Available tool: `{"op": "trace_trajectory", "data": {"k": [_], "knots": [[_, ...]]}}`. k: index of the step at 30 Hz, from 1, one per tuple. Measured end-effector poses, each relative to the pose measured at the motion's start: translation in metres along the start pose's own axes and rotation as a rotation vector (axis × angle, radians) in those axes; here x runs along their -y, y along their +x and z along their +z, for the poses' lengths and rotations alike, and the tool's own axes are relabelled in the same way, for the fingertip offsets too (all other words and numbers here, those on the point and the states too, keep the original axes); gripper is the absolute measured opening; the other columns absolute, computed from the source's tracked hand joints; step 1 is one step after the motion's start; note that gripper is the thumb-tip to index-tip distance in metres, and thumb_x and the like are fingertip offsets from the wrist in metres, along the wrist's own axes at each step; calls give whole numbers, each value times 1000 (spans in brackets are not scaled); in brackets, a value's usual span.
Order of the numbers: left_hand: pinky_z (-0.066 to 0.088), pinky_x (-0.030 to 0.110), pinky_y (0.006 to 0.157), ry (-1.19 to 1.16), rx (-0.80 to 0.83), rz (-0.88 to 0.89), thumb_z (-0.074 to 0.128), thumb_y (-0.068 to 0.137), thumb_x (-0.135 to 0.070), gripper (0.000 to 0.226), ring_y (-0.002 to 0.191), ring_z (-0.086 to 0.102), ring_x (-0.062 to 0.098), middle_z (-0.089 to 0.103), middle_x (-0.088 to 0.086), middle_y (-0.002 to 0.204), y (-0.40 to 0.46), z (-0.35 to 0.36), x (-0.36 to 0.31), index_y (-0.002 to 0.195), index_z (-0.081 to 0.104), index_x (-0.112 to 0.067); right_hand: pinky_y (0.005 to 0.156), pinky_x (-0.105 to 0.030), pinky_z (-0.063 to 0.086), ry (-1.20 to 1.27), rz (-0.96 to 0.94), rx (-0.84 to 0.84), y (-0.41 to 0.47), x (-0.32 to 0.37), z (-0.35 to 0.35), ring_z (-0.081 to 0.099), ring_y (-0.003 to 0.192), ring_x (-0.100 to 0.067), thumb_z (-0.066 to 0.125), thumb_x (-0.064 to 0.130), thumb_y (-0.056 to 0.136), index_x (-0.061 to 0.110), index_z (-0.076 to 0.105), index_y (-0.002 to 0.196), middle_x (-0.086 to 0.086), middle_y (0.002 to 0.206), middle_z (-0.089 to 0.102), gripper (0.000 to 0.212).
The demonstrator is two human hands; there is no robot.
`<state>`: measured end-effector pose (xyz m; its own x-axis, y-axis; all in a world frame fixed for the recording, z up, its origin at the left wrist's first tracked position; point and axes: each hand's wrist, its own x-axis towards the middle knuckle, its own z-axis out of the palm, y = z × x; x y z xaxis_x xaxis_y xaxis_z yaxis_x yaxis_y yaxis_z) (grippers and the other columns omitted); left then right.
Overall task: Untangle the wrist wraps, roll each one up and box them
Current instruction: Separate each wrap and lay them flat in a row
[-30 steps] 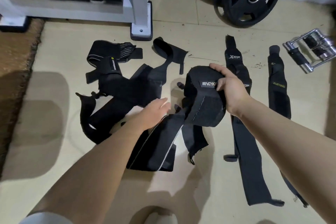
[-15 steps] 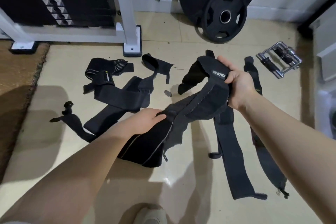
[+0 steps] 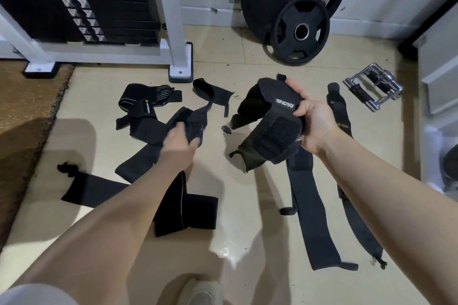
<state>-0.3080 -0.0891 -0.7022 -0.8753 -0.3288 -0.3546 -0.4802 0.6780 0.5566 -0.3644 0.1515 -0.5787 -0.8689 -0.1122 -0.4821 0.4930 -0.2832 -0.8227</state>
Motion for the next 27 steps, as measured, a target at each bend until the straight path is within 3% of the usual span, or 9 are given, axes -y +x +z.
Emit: {"op": "trace_trajectory", "data": {"k": [2,6,9,12,15,17,20,23,27], "knots": [[35,31,99,-304,189,190,35,103,-32,32,120,49,19,56,3,126,-12,0,-34,122,53,-14,58,-26,54,-66,-7,14,0,-2,0,63,90,-25,29,-13,60,25,55,131,-7,117,59,85],[29,35,114,-706,472,260,18,97,-58,55,127,49,13,58,-5,130,-39,2,-89,120,58,-29,73,-30,54,-189,-72,78,2,-5,1,61,102,-25,29,-17,68,29,48,138,-5,124,56,86],[41,33,105,-753,515,254,28,97,-58,51,117,58,15,65,-8,118,-49,0,-107,120,60,-25,88,-34,52,-183,-122,119,2,-3,1,59,109,-26,31,-17,67,29,50,135,-7,126,58,84],[45,32,98,-819,532,281,44,100,-39,26,111,62,13,67,-6,115,-50,4,-109,116,59,-25,90,-36,51,-106,-147,129,2,1,1,57,108,-27,35,-7,77,20,58,123,-9,120,61,58],[35,43,109,-919,680,166,59,83,-60,62,123,55,19,62,-3,129,-40,5,-106,134,52,-25,101,-43,46,-84,-142,103,6,0,-2,53,120,-31,52,13,83,18,68,99,-10,118,62,24],[34,47,111,-958,730,121,68,71,-67,87,128,51,19,56,-4,137,-31,4,-107,142,42,-25,96,-43,49,-10,-111,97,7,-1,-2,60,107,-28,53,13,90,16,67,88,-6,102,66,15],[48,36,97,-1006,605,203,72,80,-43,63,113,63,16,64,2,126,-14,-1,-114,133,50,-17,74,-33,53,-54,-140,151,12,-8,0,64,79,-18,50,2,91,14,61,86,-3,84,67,18],[50,42,98,-1049,598,133,87,51,-54,100,108,66,21,66,7,121,-4,-5,-121,132,50,-10,66,-29,53,-121,-131,205,17,-15,-2,66,74,-18,53,-5,88,17,50,110,-5,85,68,31],[48,46,100,-1216,728,48,82,56,-44,87,111,64,31,65,17,121,4,-6,-129,130,54,-7,69,-26,56,-130,-20,233,21,-16,1,69,81,-17,47,-6,92,5,45,131,-9,99,68,41]]}}
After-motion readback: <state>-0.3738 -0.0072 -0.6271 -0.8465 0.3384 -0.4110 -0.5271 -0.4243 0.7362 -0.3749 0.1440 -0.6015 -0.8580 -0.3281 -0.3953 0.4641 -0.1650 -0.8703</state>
